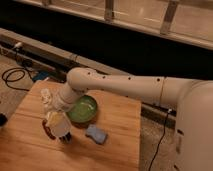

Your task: Place the ceramic cup over the eraser

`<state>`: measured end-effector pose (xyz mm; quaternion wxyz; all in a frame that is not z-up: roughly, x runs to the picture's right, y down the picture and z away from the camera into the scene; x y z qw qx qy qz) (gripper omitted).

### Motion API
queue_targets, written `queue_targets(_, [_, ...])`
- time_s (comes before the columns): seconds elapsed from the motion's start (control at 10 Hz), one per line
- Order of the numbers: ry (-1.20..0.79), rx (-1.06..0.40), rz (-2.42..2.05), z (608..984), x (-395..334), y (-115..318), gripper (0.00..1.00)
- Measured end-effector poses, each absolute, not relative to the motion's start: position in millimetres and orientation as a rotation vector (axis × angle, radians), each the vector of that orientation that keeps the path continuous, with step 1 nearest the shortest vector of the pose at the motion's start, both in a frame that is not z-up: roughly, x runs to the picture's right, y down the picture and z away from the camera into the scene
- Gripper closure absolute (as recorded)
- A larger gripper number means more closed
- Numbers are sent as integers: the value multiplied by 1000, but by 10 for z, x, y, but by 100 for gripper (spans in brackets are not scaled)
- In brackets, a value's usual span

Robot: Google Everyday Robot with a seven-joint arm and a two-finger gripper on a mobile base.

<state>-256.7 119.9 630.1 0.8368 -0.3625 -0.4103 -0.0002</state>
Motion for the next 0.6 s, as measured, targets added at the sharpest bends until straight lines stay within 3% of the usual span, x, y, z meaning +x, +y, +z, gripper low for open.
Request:
queue_targets(0.4, [-868,-767,-1,6301,-2567,1200,25])
queue_targets(0.6, [-868,-767,0,6301,-2566,1200,20])
